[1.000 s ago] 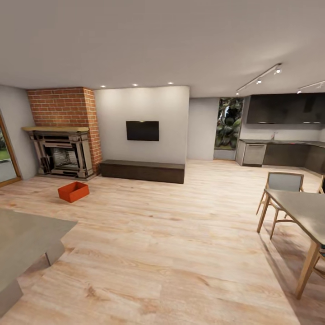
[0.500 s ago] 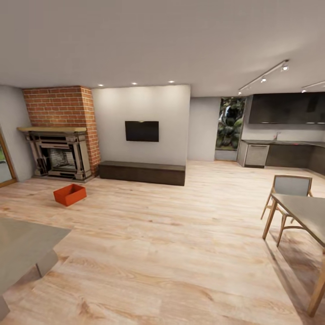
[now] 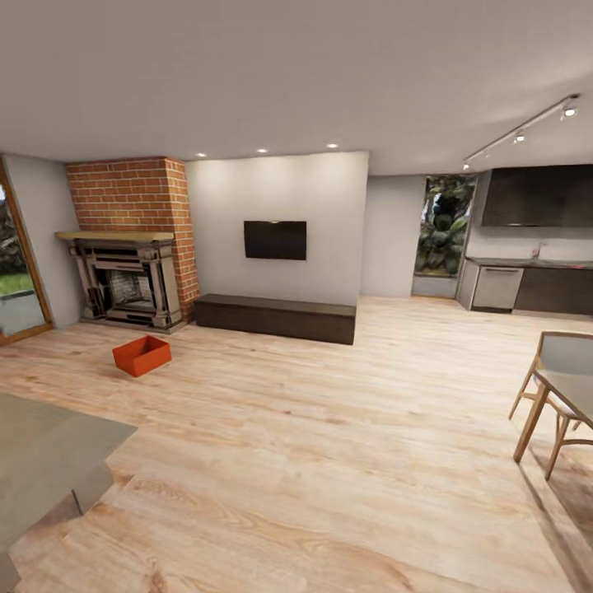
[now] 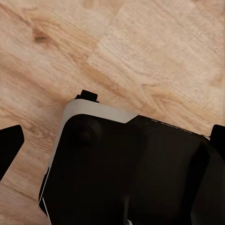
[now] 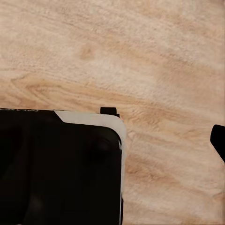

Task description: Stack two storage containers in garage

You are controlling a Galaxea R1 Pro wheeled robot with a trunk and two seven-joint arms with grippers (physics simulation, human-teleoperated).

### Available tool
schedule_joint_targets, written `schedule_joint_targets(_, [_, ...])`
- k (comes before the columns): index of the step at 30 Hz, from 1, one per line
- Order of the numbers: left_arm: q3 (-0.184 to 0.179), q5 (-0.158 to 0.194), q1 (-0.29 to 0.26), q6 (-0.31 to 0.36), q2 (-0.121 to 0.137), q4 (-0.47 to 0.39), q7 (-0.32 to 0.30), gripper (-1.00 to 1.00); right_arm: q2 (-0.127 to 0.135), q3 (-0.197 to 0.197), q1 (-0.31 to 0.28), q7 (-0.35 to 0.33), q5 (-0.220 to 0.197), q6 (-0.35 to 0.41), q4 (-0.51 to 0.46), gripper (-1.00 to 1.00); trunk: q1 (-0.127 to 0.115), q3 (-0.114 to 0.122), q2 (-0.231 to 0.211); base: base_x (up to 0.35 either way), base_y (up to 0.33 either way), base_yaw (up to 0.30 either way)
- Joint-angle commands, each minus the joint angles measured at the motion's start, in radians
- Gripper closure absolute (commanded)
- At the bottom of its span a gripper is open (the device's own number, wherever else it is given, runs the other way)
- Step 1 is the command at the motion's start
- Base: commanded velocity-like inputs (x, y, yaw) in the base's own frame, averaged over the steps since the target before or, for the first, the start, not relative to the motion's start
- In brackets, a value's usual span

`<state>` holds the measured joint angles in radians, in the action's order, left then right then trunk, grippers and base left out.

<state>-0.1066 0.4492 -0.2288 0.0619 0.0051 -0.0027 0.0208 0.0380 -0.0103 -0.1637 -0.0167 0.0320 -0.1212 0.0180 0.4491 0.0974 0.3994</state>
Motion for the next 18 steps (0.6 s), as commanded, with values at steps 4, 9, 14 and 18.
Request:
schedule_joint_targets(4, [-0.008,0.008,0.000,0.004,0.000,0.000,0.002,-1.00,0.000,0.000,0.000,-0.002,0.002,-0.005,0.002,-1.00,0.001,0.000,0.001,0.324,0.000,0.268])
schedule_joint_targets(9, [-0.008,0.008,0.000,0.004,0.000,0.000,0.002,-1.00,0.000,0.000,0.000,-0.002,0.002,-0.005,0.002,-1.00,0.001,0.000,0.001,0.324,0.000,0.270])
schedule_joint_targets(14, [-0.008,0.009,-0.001,0.004,0.000,0.000,0.002,-1.00,0.000,0.000,0.000,-0.002,0.002,-0.006,0.002,-1.00,0.001,0.000,0.001,0.324,0.000,0.248])
schedule_joint_targets(18, [-0.008,0.008,0.000,0.004,-0.001,0.000,0.002,-1.00,0.001,0.001,0.000,-0.002,0.001,-0.005,0.002,-1.00,0.001,0.000,0.001,0.324,0.000,0.065])
